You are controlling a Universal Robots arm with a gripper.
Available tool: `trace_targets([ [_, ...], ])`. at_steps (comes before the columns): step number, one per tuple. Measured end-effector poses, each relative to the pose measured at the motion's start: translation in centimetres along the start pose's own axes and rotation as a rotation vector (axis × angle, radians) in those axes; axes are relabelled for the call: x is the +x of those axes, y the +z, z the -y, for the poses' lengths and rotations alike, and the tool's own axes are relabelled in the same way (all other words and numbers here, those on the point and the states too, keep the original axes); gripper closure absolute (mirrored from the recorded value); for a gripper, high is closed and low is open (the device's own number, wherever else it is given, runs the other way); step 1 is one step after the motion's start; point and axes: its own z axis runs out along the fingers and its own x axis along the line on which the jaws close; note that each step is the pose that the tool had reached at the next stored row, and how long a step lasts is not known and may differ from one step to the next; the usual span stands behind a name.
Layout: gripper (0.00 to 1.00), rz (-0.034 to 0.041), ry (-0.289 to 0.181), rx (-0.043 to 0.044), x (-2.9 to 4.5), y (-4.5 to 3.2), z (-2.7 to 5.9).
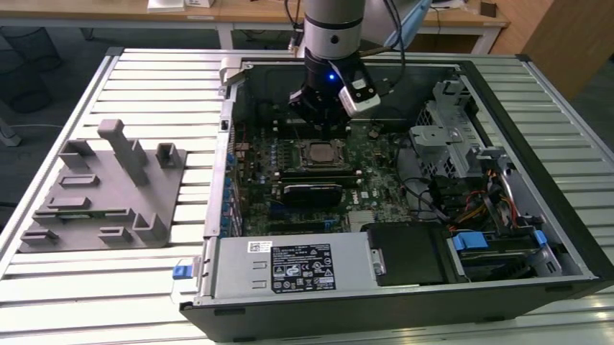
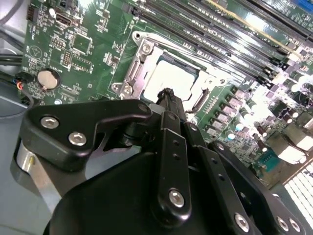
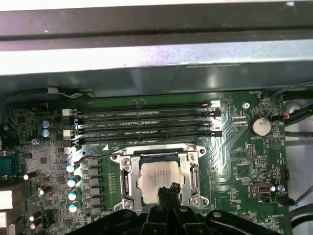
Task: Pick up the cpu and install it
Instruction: 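Close the cpu cover, then install the first cpu locking lever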
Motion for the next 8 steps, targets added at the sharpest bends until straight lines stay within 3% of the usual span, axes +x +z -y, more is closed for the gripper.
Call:
trace_targets([
  [8, 0.89, 0.0000, 0.000, 0.0000, 0.00, -0.02, 0.00],
])
